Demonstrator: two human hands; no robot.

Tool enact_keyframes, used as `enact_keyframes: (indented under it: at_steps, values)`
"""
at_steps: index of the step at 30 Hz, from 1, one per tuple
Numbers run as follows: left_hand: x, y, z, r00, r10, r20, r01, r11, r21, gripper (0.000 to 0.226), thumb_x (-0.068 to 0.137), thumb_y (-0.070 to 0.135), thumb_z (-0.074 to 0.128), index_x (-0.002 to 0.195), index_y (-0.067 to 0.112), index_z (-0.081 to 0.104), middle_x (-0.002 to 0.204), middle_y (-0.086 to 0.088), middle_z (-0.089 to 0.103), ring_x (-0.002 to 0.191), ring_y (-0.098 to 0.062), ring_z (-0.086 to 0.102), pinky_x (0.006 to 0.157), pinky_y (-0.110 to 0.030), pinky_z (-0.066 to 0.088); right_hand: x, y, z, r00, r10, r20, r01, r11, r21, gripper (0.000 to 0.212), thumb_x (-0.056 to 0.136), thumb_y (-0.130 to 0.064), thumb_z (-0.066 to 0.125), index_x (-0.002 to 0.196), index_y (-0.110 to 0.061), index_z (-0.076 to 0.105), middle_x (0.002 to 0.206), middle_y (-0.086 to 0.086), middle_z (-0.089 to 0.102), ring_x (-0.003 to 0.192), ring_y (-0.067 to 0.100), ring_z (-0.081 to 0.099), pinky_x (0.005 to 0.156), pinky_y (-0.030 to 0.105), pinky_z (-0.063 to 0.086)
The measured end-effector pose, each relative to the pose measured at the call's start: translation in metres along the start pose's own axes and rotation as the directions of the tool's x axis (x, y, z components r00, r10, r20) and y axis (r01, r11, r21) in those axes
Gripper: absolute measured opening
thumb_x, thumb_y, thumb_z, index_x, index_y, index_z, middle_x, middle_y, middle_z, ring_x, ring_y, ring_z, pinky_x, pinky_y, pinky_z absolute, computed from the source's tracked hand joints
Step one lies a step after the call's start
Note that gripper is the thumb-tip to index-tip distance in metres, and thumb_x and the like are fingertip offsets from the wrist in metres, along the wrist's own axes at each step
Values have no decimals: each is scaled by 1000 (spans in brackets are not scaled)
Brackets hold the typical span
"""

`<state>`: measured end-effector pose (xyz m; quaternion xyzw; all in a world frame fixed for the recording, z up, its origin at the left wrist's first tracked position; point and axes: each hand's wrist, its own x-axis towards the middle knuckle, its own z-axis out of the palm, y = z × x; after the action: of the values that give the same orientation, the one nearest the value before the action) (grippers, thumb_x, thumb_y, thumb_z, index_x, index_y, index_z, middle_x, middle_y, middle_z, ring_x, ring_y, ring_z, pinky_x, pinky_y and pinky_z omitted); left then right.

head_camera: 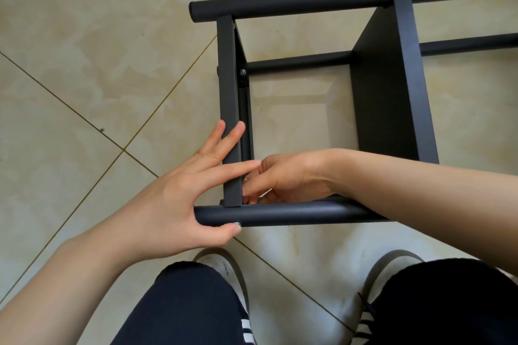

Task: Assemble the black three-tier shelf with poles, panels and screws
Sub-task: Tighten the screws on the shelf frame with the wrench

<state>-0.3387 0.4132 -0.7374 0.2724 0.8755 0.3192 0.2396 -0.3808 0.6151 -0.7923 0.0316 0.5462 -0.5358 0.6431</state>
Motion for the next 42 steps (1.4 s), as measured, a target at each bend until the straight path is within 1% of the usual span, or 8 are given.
enact_keyframes:
  at_steps: [7, 10, 14, 18, 28, 35, 39, 42]
  values:
    - [0, -6, 6, 998, 3, -56, -1, 1000, 31, 100, 68, 48, 71, 156, 41, 24, 165, 26, 10, 154, -5, 4, 109, -18, 24, -2, 2, -3, 1000, -11, 5, 11, 1000, 14, 20, 93, -14, 61, 75, -12, 68, 73, 3, 63, 73, 17, 56, 81, 33, 44]
    - [1, -9, 8, 997, 16, -76, -12, 999, 49, 100, 67, 48, 72, 156, 36, 27, 165, 23, 12, 154, -6, 6, 112, -10, 21, -1, 2, -2, 999, -35, 14, 35, 999, 32, 22, 94, -11, 60, 75, -14, 70, 75, 4, 64, 73, 18, 57, 84, 35, 45]
    - [1, -10, 11, 994, 36, -107, -27, 996, 88, 98, 66, 49, 71, 154, 33, 32, 165, 21, 14, 154, -7, 7, 107, -22, 26, -2, 2, 1, 999, -44, 10, 44, 999, 2, 35, 94, -11, 59, 63, -19, 71, 72, 3, 64, 72, 17, 56, 85, 35, 43]
    - [1, -9, 11, 993, 38, -113, -29, 997, 76, 97, 65, 49, 71, 153, 33, 34, 165, 21, 15, 154, -7, 7, 107, -21, 25, -6, -1, 0, 1000, -26, -2, 25, 999, -29, 26, 94, -17, 60, 70, -13, 69, 69, 3, 60, 67, 15, 53, 76, 30, 42]
    - [1, -10, 12, 992, 47, -117, -40, 997, 62, 95, 64, 49, 71, 151, 35, 35, 165, 22, 14, 154, -6, 6, 107, -21, 26, -7, -1, 2, 998, -30, -55, 27, 999, -42, 27, 93, -16, 63, 66, -15, 68, 64, 0, 58, 61, 12, 50, 65, 25, 42]
    - [2, -11, 13, 992, 45, -117, -38, 997, 65, 95, 65, 49, 71, 152, 33, 37, 165, 22, 14, 154, -7, 6, 106, -21, 27, -8, 1, -3, 998, -48, -31, 46, 997, -60, 29, 91, -18, 67, 63, -21, 73, 63, -1, 59, 66, 14, 51, 77, 34, 38]
    - [2, -10, 13, 992, 46, -118, -40, 998, 53, 94, 65, 49, 71, 151, 33, 37, 165, 22, 15, 154, -7, 6, 107, -21, 27, -4, 2, 0, 996, -40, -78, 36, 998, -51, 16, 90, -19, 68, 76, -14, 73, 63, -1, 57, 64, 13, 49, 74, 32, 36]
    - [2, -10, 13, 992, 43, -119, -38, 998, 48, 94, 65, 49, 71, 151, 32, 37, 165, 22, 15, 154, -6, 6, 108, -21, 26, -4, 1, 1, 996, -60, -63, 56, 997, -53, 28, 92, -17, 64, 64, -18, 71, 64, -1, 60, 65, 13, 50, 70, 30, 38]
